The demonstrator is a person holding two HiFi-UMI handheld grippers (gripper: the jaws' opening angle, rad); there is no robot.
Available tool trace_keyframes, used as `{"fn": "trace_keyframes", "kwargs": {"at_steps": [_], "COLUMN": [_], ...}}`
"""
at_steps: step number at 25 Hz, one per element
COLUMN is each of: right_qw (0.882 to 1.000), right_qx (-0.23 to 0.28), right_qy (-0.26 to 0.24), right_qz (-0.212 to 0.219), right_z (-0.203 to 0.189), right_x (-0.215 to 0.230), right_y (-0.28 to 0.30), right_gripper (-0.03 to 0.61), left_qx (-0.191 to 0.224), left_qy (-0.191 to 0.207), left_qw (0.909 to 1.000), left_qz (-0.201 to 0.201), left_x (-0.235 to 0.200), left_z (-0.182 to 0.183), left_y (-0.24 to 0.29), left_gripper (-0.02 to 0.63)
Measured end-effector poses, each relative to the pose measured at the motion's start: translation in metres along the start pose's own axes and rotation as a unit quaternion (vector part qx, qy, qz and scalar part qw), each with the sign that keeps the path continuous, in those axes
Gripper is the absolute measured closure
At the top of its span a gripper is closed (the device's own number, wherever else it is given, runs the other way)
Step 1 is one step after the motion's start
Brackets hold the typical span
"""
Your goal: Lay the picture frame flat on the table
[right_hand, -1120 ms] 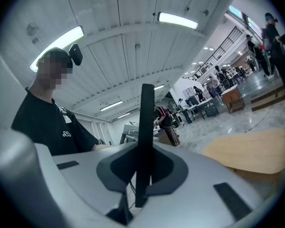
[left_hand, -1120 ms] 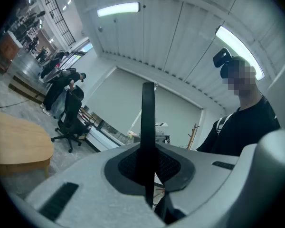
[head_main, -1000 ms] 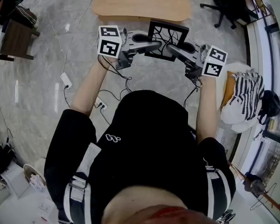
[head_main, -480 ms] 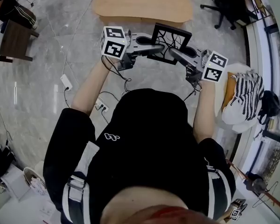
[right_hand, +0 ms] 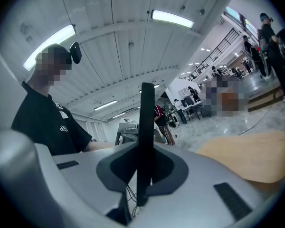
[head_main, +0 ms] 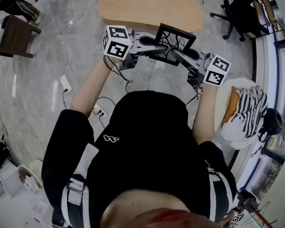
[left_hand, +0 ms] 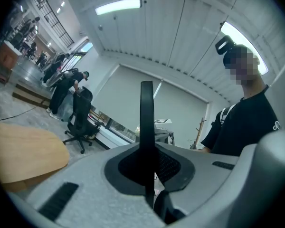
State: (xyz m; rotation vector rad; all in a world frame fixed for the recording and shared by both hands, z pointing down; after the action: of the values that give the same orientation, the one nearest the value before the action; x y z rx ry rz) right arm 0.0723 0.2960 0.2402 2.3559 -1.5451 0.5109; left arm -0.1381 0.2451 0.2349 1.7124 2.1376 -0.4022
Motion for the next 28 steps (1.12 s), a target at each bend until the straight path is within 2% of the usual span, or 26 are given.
{"fn": "trace_keyframes", "kwargs": {"at_steps": [8, 15, 19, 21, 28], "right_qw": [0.999, 0.999, 1.0, 1.0, 0.999], "right_qx": [0.006, 0.003, -0.013, -0.02, -0.022], "right_qy": [0.005, 0.003, 0.001, 0.002, 0.036], "right_qz": [0.04, 0.037, 0.027, 0.025, 0.006], "right_z": [0.072, 0.142, 0.187, 0.194, 0.171], "right_x": [0.138, 0.259, 0.322, 0.343, 0.368], "right_y": [0.057, 0.074, 0.08, 0.084, 0.087], "right_gripper": [0.541, 0.541, 0.541, 0.541, 0.541], "left_qx": [-0.006, -0.006, 0.016, 0.026, 0.032], "left_qy": [0.0, 0.014, 0.006, -0.001, -0.041], "left_qw": [0.9989, 0.999, 0.9991, 0.9987, 0.9978], "left_qz": [0.045, 0.043, 0.04, 0.043, 0.042], "left_x": [-0.126, -0.248, -0.314, -0.334, -0.364], "left_z": [0.078, 0.15, 0.186, 0.191, 0.169], "left_y": [-0.027, -0.02, -0.014, -0.013, -0.012], "left_gripper": [0.584, 0.584, 0.584, 0.584, 0.583]}}
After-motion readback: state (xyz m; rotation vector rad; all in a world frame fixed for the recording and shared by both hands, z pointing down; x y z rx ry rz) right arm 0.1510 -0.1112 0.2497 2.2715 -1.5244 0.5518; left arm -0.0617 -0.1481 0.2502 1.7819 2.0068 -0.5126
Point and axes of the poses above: the fingertips, and each gripper's own axes: y forward along the fingers, x to its right, z out of its top, the point moved 10 cm from there along -y, backward along the fingers, and after that the axes turned 4 degrees about -z, right-handed, at the moved point
